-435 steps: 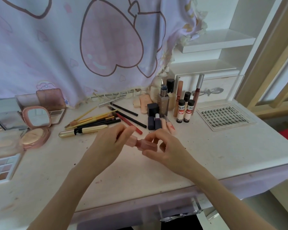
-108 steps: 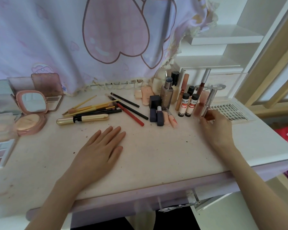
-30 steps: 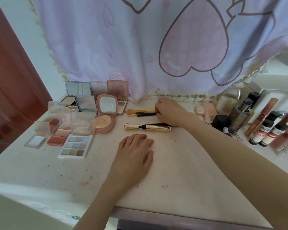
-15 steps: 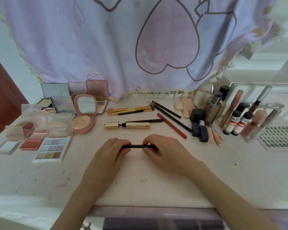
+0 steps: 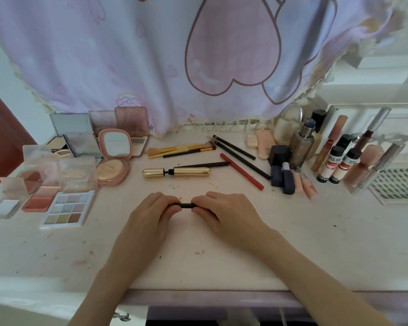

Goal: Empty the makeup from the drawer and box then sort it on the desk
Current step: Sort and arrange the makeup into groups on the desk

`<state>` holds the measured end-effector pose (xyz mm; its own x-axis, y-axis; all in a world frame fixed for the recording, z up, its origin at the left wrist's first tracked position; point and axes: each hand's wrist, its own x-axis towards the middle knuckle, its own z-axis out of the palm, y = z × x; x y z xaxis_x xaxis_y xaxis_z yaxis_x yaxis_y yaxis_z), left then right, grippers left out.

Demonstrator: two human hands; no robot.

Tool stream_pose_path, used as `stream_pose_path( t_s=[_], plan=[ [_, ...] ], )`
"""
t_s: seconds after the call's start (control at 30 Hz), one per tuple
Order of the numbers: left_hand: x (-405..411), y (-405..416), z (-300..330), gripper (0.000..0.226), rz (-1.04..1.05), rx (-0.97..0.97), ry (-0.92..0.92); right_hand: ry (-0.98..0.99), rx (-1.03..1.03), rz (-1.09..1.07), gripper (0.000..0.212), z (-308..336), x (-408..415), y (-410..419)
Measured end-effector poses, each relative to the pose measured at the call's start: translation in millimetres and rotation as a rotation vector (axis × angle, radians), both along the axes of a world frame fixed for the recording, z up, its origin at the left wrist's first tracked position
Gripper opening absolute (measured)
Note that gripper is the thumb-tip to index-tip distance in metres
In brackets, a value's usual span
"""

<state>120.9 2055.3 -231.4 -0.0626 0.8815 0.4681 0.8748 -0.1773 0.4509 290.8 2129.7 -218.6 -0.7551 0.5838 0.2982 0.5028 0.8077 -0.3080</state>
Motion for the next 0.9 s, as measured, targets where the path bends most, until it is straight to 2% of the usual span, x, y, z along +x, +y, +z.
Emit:
stream_pose_path(
  t_s=[0.2,0.27,0.37,0.47,0.7,0.9],
  plan=[
    [-2.0,-1.7,1.6,0.034,-0.035,-0.024,-0.035,-0.003,0.028,-0.032,0.039,-0.7,-0.7,-0.6],
    [-2.2,-1.3,1.1,0.028,-0.039,-0.046,-0.039,-0.043,-0.036,-0.046,0.033,2.5,-0.1,-2.4],
    [-3.5,0.5,0.3,0.011,-0.006,-0.029,-0.030,-0.021,-0.168,-0.108,0.038,10.1,3.6,-4.2],
    [-8.5,2.1,2.2,0.013,0.051,-0.015,-0.046,0.047,-0.219,-0.138,0.026,11.1,9.5,-4.7],
    [-41.7,-5.8,0.7,0.014,0.212,-0.068,-0.055,0.123,-0.024,-0.229,0.019,-2.0,7.2,9.7],
    [-47.5,6.5,-5.8,0.017,0.230,-0.081,-0.026,-0.074,0.054,-0.149,0.032,11.9,-31.6,21.6]
  ],
)
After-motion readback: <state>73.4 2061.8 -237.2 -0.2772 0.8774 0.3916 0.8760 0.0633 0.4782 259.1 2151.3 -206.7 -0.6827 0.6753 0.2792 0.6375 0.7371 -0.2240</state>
